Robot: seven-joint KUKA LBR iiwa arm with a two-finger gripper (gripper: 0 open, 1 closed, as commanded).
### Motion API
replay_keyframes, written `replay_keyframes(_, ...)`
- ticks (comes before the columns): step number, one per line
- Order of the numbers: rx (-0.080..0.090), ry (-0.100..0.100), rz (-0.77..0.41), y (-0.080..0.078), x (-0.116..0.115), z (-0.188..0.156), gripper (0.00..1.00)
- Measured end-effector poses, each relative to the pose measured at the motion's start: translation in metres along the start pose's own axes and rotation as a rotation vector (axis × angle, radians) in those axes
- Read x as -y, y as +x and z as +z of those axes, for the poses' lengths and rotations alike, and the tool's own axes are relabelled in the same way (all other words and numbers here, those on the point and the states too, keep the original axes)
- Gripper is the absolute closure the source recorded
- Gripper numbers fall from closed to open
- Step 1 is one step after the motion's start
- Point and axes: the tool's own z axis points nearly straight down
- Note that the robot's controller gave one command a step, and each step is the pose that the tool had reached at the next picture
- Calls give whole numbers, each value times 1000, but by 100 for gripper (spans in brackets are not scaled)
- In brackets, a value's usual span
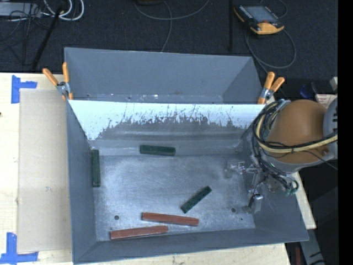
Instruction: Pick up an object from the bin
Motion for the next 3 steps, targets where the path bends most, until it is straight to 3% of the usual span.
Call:
replay_keyframes(1, -3, -7, -27, -29, -44, 29, 0)
replay_keyframes(2, -2, -8, -406, -43, -118, 30, 0)
replay_keyframes(3, -1, -7, -398, -43, -116, 30, 100)
